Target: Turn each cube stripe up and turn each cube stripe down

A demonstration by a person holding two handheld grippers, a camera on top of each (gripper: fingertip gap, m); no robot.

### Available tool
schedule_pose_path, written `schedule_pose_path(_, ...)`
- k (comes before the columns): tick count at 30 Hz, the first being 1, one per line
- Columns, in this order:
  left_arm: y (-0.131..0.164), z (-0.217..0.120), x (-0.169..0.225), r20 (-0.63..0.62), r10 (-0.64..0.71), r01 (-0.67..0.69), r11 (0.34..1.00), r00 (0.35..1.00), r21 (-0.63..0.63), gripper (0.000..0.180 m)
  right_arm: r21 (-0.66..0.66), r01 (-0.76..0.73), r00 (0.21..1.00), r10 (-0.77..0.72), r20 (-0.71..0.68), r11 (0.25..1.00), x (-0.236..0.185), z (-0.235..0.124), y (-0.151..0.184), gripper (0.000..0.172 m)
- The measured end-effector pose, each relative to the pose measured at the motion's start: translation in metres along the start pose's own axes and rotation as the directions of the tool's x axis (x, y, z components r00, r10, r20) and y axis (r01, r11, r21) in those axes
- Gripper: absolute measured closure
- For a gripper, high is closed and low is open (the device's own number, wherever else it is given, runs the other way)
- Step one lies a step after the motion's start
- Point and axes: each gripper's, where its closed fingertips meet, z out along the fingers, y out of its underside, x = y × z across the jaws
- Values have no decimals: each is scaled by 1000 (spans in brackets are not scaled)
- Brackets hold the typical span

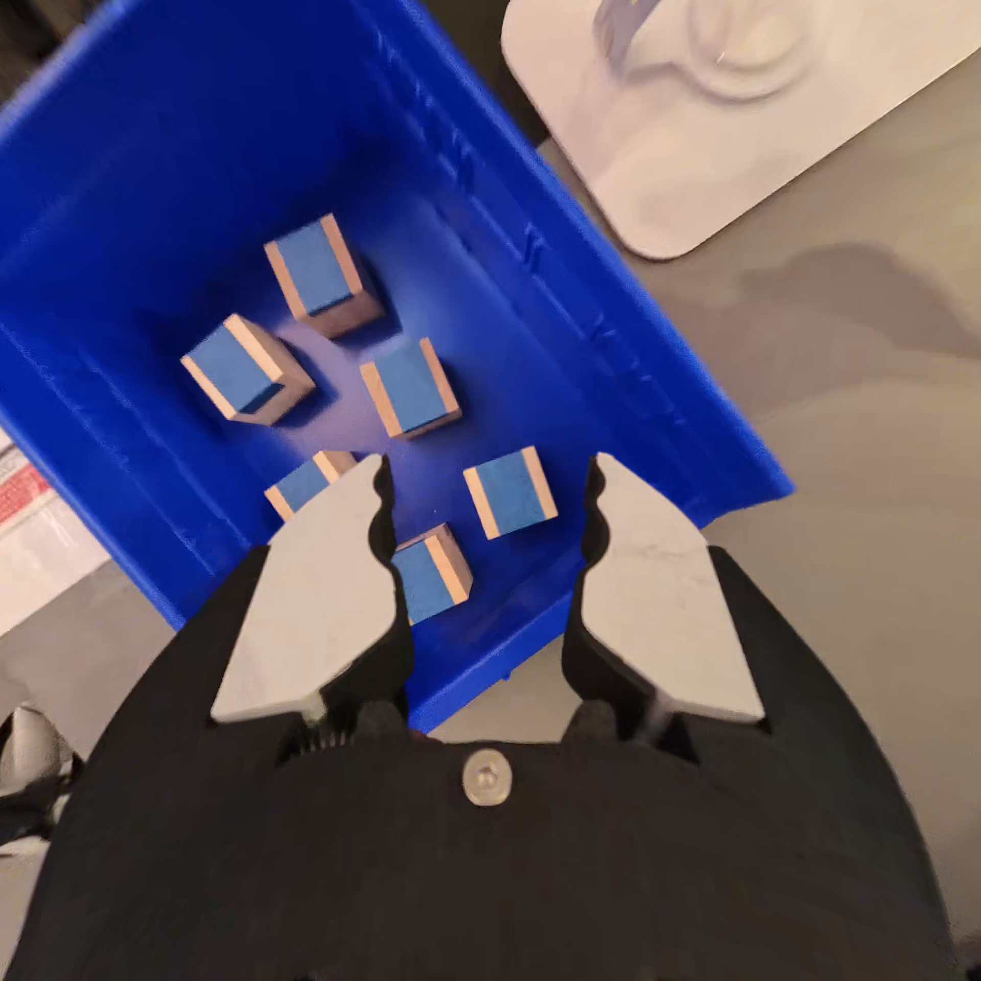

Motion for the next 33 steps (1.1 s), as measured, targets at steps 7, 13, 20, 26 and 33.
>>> schedule_pose_path(7,29,43,1,-25,-56,50,980,998,-191,114,-70,30,999,-31,-22,997,2,11,13,130)
schedule_pose_path(13,41,57,3,-5,-59,55,959,998,-277,109,-95,40,999,-41,-7,995,-3,20,18,130)
schedule_pose_path(20,58,75,3,-11,-50,42,925,999,-378,133,-108,55,998,-55,1,993,-9,25,19,130)
schedule_pose_path(26,17,38,5,-76,-54,44,990,996,-133,134,-89,92,995,-87,52,992,-26,31,14,130)
schedule_pose_path(33,-74,-105,83,-459,181,96,850,870,518,134,112,274,946,-288,151,955,-90,47,-18,100)
